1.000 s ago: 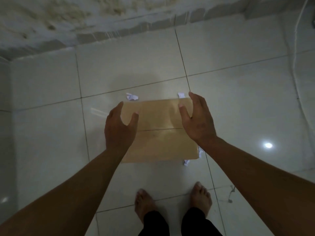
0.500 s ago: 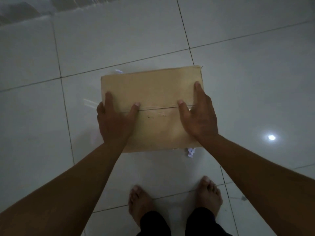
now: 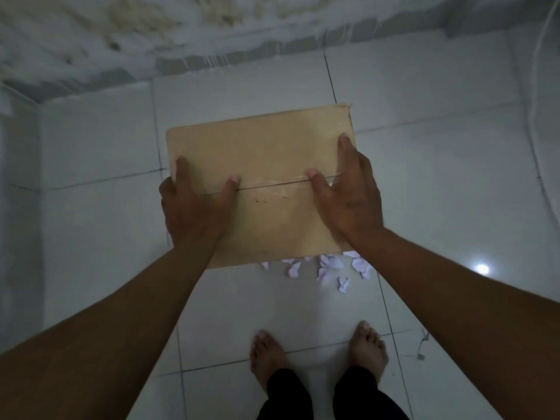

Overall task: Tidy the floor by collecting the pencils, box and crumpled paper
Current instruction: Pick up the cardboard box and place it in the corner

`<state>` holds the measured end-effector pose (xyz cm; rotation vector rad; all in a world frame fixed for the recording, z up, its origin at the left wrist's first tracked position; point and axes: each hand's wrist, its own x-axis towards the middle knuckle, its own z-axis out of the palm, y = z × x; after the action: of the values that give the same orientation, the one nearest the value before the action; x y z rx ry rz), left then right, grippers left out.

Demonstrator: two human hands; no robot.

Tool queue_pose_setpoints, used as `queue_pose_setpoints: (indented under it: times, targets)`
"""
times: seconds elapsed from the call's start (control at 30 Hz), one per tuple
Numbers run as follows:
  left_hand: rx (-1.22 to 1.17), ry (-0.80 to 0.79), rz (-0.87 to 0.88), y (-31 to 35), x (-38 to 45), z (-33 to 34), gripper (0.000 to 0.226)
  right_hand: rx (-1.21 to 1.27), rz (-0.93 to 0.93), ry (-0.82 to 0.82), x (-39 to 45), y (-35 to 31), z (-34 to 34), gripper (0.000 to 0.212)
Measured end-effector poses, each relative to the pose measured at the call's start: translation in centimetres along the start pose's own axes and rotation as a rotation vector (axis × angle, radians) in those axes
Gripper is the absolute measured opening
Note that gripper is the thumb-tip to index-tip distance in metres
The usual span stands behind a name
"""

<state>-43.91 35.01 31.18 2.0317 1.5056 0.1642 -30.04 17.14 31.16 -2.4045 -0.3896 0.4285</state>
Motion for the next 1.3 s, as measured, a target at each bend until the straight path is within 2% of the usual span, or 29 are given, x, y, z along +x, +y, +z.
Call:
queue_pose_setpoints:
  times: [0.17, 0.37, 0.63, 0.93, 1.3]
  targets:
    - [-0.051, 0.117, 0.017, 5.1, 1.4, -12.4, 0.1, 0.015, -0.129, 0.036, 0.5, -13.0, -6.0, 0.075]
    - [-0.069, 0.27, 0.026, 11.4, 1.6, -30.4, 0.098, 0.055, -0.241, 0.056, -1.5, -29.7, -14.3, 0.074]
    - [-0.102, 0.44, 0.043, 18.1, 0.0, -48.7, 0.096, 0.074, -0.417, 0.113, -4.6, -46.9, -23.9, 0.074]
    - [-0.144, 0.588, -0.027, 21.0, -0.5, -59.5, 0.097, 0.074, -0.567, 0.068, -4.4, -59.0, -28.6, 0.073]
    - [-0.193, 0.749, -0.147, 22.0, 4.6, -64.6, 0.098, 0.061, -0.771, -0.049, 1.6, -70.2, -27.1, 0.072]
